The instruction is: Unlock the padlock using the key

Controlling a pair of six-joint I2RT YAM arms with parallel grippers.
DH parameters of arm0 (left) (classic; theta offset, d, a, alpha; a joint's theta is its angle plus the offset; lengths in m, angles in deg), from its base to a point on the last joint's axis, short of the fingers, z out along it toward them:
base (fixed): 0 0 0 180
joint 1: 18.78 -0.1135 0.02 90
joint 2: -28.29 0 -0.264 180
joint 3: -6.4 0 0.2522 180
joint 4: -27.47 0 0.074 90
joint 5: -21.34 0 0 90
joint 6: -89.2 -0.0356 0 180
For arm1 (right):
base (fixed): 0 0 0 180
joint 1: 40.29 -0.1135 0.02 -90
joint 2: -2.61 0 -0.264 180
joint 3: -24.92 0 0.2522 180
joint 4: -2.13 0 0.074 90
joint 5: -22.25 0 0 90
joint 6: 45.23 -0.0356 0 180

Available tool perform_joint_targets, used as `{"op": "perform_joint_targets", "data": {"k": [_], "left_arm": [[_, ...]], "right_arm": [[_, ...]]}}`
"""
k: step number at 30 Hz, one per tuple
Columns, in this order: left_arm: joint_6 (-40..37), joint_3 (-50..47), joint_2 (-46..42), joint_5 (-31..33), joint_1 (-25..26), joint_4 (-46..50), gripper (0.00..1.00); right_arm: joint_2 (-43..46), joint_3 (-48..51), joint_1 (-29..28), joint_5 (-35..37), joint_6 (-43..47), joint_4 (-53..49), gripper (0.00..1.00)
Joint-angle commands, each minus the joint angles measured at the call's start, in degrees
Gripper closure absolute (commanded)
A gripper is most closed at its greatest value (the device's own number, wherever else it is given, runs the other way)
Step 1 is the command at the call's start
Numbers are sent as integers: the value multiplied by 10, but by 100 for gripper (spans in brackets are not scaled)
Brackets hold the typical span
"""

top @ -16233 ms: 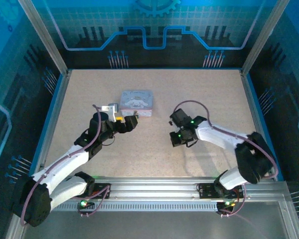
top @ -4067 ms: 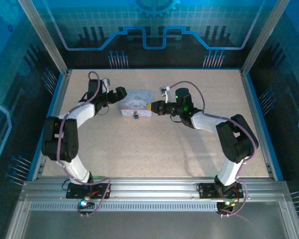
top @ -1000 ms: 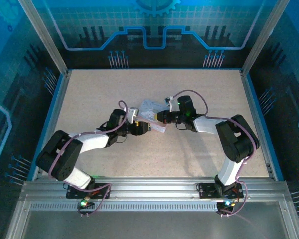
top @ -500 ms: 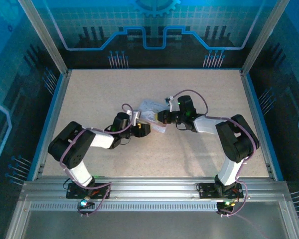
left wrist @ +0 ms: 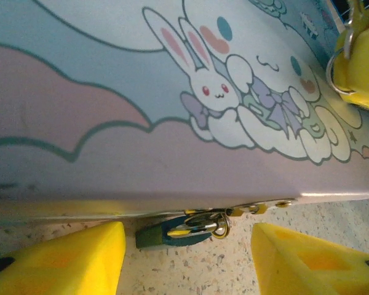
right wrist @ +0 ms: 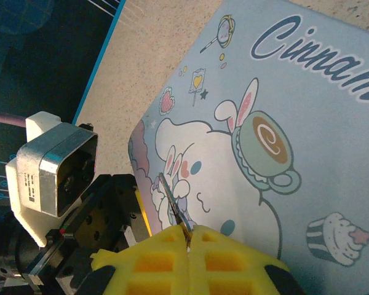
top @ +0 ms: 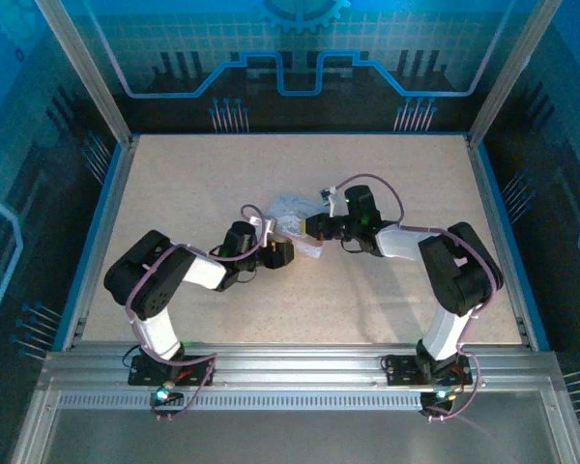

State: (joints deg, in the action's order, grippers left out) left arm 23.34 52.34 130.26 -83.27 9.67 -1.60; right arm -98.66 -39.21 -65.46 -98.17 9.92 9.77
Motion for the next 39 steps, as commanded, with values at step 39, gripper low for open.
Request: {"op": "perform_joint_targets", "data": {"k": [39], "left_arm": [[62,23,37,56,55,-32,60]], "right_arm": [[-4,-3,7,-9,0,-5,100]]}}
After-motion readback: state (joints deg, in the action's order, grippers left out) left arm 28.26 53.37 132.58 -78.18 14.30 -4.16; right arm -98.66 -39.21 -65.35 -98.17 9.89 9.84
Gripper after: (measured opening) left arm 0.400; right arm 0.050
